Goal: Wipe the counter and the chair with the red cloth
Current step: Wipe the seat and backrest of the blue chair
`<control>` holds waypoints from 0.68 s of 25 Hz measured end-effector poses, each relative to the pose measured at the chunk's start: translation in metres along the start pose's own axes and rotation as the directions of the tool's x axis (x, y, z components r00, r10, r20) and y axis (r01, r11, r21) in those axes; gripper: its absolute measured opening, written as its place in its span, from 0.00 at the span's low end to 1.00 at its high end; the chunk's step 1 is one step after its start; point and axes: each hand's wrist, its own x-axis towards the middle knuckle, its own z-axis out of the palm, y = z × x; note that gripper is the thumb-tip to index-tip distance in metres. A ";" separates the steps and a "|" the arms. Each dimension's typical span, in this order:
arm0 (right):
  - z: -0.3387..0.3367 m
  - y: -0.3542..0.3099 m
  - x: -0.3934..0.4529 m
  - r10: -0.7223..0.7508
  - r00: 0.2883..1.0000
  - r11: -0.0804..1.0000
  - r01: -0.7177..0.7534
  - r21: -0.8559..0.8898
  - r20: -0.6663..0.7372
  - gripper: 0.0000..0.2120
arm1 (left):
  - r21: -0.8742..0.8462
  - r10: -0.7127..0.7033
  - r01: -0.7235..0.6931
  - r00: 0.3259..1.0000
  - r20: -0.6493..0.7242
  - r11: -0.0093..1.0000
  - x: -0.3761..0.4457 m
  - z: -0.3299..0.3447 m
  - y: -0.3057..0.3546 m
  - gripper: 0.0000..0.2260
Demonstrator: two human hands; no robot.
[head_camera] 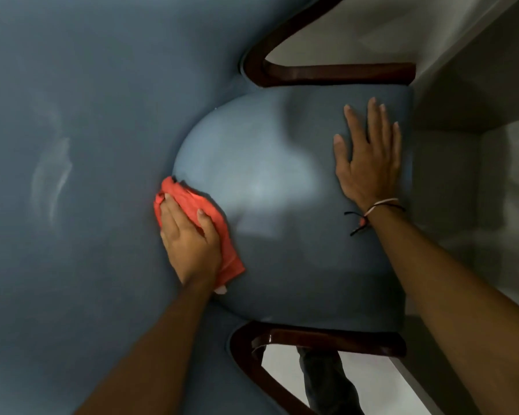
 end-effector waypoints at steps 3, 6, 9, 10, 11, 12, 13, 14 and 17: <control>-0.003 -0.003 -0.001 0.007 1.000 1.000 -0.007 0.010 0.021 0.27 | -0.065 -0.114 0.110 0.992 -0.059 0.992 -0.008 0.003 0.018 0.26; 0.003 -0.001 -0.002 -0.002 1.000 1.000 0.002 0.008 -0.014 0.27 | -0.058 0.016 -0.019 0.998 -0.066 0.998 0.011 0.003 0.019 0.25; 0.005 0.000 -0.003 -0.006 1.000 1.000 0.006 -0.005 -0.027 0.28 | -0.103 0.122 -0.123 0.992 -0.022 0.987 0.062 0.018 0.062 0.22; 0.006 0.000 -0.002 -0.007 1.000 1.000 0.007 -0.002 -0.027 0.28 | -0.084 0.095 -0.098 0.995 -0.044 0.992 0.079 0.029 0.084 0.20; 0.008 0.000 -0.001 -0.011 1.000 1.000 0.011 0.001 -0.029 0.28 | -0.038 0.046 -0.048 0.996 -0.072 0.998 0.093 0.038 0.102 0.19; 0.009 -0.001 -0.001 -0.010 0.999 1.000 0.010 -0.004 -0.034 0.28 | 0.035 0.016 -0.013 0.995 -0.100 0.999 0.099 0.047 0.114 0.20; 0.009 -0.002 -0.002 -0.010 0.999 1.000 0.009 -0.016 -0.046 0.28 | 0.103 0.020 -0.008 0.993 -0.112 0.995 0.100 0.055 0.119 0.21; 0.010 -0.002 -0.002 -0.012 0.999 1.000 0.010 -0.026 -0.053 0.28 | 0.160 0.055 -0.037 0.992 -0.111 0.986 0.100 0.060 0.119 0.22; 0.009 -0.002 0.000 -0.026 0.999 0.999 0.025 -0.035 -0.036 0.29 | 0.193 0.227 -0.201 0.966 -0.123 0.960 0.100 0.061 0.103 0.19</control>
